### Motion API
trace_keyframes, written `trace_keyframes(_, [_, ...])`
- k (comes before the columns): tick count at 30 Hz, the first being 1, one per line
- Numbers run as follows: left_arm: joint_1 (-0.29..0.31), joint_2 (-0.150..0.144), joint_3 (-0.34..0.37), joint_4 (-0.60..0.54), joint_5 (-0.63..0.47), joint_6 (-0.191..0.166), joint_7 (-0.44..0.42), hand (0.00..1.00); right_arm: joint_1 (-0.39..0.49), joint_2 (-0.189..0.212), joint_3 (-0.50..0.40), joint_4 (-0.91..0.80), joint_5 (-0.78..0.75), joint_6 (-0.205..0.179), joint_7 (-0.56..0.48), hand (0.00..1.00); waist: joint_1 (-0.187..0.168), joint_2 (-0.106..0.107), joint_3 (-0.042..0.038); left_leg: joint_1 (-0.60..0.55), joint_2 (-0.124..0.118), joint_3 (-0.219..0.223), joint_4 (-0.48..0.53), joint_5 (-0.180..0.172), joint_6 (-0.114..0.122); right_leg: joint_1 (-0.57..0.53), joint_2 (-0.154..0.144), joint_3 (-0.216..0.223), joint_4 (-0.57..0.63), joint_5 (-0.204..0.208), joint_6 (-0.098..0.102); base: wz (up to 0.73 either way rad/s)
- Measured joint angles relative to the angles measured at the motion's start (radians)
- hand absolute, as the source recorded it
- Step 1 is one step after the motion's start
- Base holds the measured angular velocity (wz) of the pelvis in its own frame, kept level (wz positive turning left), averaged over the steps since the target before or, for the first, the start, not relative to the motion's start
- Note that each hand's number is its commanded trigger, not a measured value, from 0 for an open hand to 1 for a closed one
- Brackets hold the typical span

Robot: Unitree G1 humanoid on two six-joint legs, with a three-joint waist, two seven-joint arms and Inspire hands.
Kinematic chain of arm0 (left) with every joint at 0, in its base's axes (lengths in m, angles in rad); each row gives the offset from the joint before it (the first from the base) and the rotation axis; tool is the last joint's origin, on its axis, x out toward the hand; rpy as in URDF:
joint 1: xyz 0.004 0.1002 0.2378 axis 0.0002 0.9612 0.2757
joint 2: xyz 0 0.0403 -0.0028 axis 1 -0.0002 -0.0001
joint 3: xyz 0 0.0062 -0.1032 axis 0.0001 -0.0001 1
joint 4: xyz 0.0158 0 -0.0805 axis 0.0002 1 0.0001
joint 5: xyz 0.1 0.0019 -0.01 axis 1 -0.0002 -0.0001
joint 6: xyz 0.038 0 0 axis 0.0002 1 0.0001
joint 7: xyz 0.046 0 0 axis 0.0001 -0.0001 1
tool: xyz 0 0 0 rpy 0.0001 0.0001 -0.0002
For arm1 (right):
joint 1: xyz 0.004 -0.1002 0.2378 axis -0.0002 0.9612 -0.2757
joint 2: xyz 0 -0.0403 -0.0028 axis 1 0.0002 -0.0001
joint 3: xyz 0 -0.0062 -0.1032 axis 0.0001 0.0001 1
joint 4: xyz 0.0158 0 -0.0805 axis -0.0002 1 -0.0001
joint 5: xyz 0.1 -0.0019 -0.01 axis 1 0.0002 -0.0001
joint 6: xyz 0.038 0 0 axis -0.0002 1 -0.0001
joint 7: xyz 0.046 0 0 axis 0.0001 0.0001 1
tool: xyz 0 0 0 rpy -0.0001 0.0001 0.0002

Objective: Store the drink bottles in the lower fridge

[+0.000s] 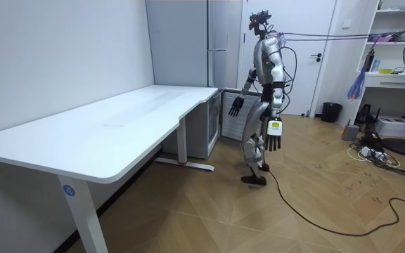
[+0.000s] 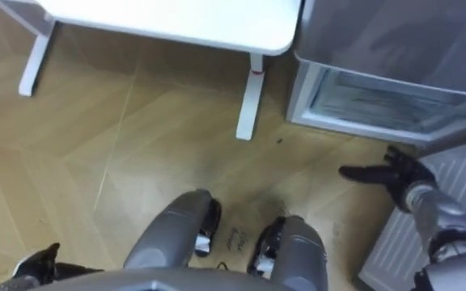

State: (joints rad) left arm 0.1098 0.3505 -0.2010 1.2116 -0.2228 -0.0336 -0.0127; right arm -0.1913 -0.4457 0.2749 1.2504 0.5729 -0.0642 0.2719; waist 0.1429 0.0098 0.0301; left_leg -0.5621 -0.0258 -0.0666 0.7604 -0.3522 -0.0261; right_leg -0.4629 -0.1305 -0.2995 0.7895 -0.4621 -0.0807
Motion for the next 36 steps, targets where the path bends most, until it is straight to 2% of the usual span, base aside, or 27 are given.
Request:
trace_keyframes(2, [-0.001,-0.026,0.002,0.000,0.014,-0.001,0.002,0.00,0.061,0.049,-0.002,0.002,-0.034,-0.001,0.018,0.00,-0.009,-0.008,-0.0018,0.072,0.004,0.001,-0.076,0.023,0.001,0.073,0.016,-0.004,-0.091,0.026,0.009,0.06])
trace_keyframes(4, [0.006,-0.040,0.005,0.000,0.022,-0.004,0.002,0.00,0.104,0.087,-0.002,-0.001,-0.063,-0.001,0.036,0.00,-0.009,-0.014,-0.0035,0.127,0.014,0.008,-0.140,0.037,0.000,0.130,0.033,-0.005,-0.169,0.053,0.010,-0.09])
trace_keyframes(7, [0.022,-0.064,0.019,-0.008,0.022,-0.004,0.014,0.00,0.191,0.132,-0.007,-0.019,-0.079,-0.002,0.048,0.00,-0.046,-0.020,-0.0061,0.220,0.020,0.023,-0.239,0.063,0.004,0.228,0.048,-0.017,-0.290,0.091,0.024,0.04])
trace_keyframes(10, [0.044,-0.083,0.048,-0.012,0.023,-0.025,0.053,0.00,0.257,0.173,-0.025,-0.020,-0.076,-0.009,0.036,0.00,-0.058,-0.026,-0.0221,0.309,0.030,0.044,-0.326,0.076,0.007,0.329,0.074,-0.018,-0.406,0.136,0.035,-0.12])
trace_keyframes(11, [0.043,-0.094,0.073,-0.013,0.021,-0.031,0.062,0.00,0.273,0.178,-0.027,-0.020,-0.085,-0.012,0.034,0.00,-0.062,-0.029,-0.0262,0.343,0.032,0.053,-0.360,0.081,0.008,0.360,0.079,-0.018,-0.441,0.151,0.040,-0.23])
trace_keyframes(12, [0.042,-0.101,0.085,-0.014,0.020,-0.037,0.068,0.00,0.275,0.180,-0.034,-0.019,-0.097,-0.013,0.032,0.00,-0.066,-0.031,-0.0271,0.359,0.031,0.057,-0.376,0.084,0.009,0.376,0.080,-0.018,-0.456,0.156,0.043,-0.18])
trace_keyframes(14, [0.037,-0.123,0.115,-0.014,0.019,-0.062,0.076,0.00,0.289,0.195,-0.076,-0.018,-0.131,-0.021,0.014,0.00,-0.090,-0.035,-0.0273,0.431,0.025,0.061,-0.444,0.101,0.014,0.441,0.082,-0.020,-0.517,0.180,0.053,-0.05])
trace_keyframes(17, [0.037,-0.137,0.132,-0.018,0.020,-0.086,0.084,0.00,0.301,0.218,-0.117,-0.017,-0.138,-0.025,0.003,0.00,-0.101,-0.048,-0.0286,0.491,0.016,0.062,-0.493,0.109,0.017,0.497,0.082,-0.008,-0.563,0.190,0.062,-0.04])
trace_keyframes(22, [0.042,-0.152,0.179,-0.023,0.042,-0.081,0.084,0.00,0.304,0.239,-0.188,0.011,-0.137,-0.019,0.001,0.00,-0.113,-0.050,-0.0263,0.544,0.011,0.058,-0.530,0.113,0.023,0.552,0.094,-0.002,-0.625,0.218,0.073,-0.02])
trace_keyframes(27, [0.052,-0.162,0.241,-0.023,0.063,-0.073,0.096,0.00,0.309,0.248,-0.224,0.036,-0.140,0.003,0.001,0.00,-0.116,-0.048,-0.0230,0.598,0.007,0.057,-0.563,0.115,0.027,0.585,0.091,0.005,-0.626,0.220,0.076,-0.01])
trace_keyframes(31, [0.061,-0.168,0.281,-0.021,0.089,-0.053,0.097,0.00,0.311,0.256,-0.257,0.044,-0.152,0.022,0.006,0.00,-0.116,-0.051,-0.0210,0.623,0.005,0.059,-0.577,0.115,0.027,0.606,0.092,0.032,-0.641,0.220,0.077,-0.09])
trace_keyframes(33, [0.065,-0.177,0.302,-0.021,0.098,-0.048,0.097,0.00,0.311,0.257,-0.261,0.046,-0.155,0.023,0.005,0.00,-0.115,-0.055,-0.0233,0.630,0.005,0.060,-0.579,0.115,0.027,0.609,0.093,0.053,-0.640,0.220,0.077,-0.07])
trace_keyframes(36, [0.069,-0.187,0.317,-0.021,0.105,-0.039,0.096,0.00,0.312,0.274,-0.278,0.048,-0.165,0.023,0.004,0.00,-0.115,-0.055,-0.0196,0.646,0.006,0.061,-0.582,0.115,0.027,0.622,0.095,0.068,-0.641,0.220,0.077,-0.07])
